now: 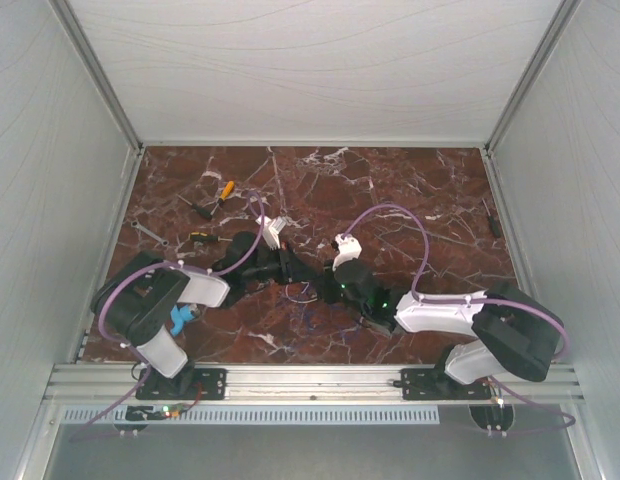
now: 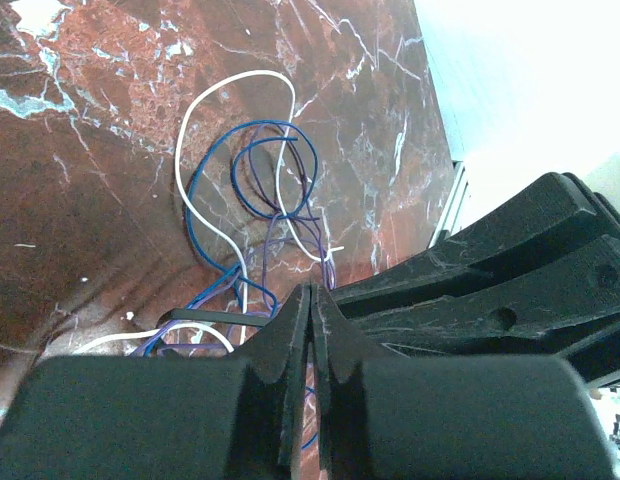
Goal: Zip-tie the wires
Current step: Tie the cable at the center of the board.
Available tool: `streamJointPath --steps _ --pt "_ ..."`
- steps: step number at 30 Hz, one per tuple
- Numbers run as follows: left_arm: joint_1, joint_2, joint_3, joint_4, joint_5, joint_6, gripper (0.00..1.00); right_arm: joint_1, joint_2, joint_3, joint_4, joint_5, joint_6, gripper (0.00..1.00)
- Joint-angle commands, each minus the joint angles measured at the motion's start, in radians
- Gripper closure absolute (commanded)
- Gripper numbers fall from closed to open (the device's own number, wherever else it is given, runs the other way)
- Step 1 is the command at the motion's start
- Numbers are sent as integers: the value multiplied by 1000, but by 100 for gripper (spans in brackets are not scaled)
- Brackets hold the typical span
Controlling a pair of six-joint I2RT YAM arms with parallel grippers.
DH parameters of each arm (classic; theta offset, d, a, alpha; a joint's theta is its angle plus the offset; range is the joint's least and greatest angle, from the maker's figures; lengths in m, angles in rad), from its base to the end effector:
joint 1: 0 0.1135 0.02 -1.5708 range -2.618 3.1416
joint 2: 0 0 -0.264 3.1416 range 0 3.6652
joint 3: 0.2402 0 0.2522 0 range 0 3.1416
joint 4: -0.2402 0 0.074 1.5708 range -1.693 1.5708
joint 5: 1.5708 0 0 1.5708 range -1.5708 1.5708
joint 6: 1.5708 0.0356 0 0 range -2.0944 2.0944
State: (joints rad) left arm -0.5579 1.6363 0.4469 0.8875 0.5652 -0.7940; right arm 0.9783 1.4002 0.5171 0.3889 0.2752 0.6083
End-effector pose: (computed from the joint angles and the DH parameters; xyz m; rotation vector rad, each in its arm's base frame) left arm 0.2304 -0.1663 0.1410 0.1936 2.0868 -1.4079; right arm 0.1601 0.2205 0.1711 -0.2168 2.1083 0.6937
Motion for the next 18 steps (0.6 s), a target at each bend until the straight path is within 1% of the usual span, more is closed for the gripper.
streamJointPath --steps 1,18 --pt "25 -18 48 30 -21 30 100 24 -26 -33 18 55 11 100" --pt "79 18 89 5 -22 60 100 42 -35 -66 25 90 17 100"
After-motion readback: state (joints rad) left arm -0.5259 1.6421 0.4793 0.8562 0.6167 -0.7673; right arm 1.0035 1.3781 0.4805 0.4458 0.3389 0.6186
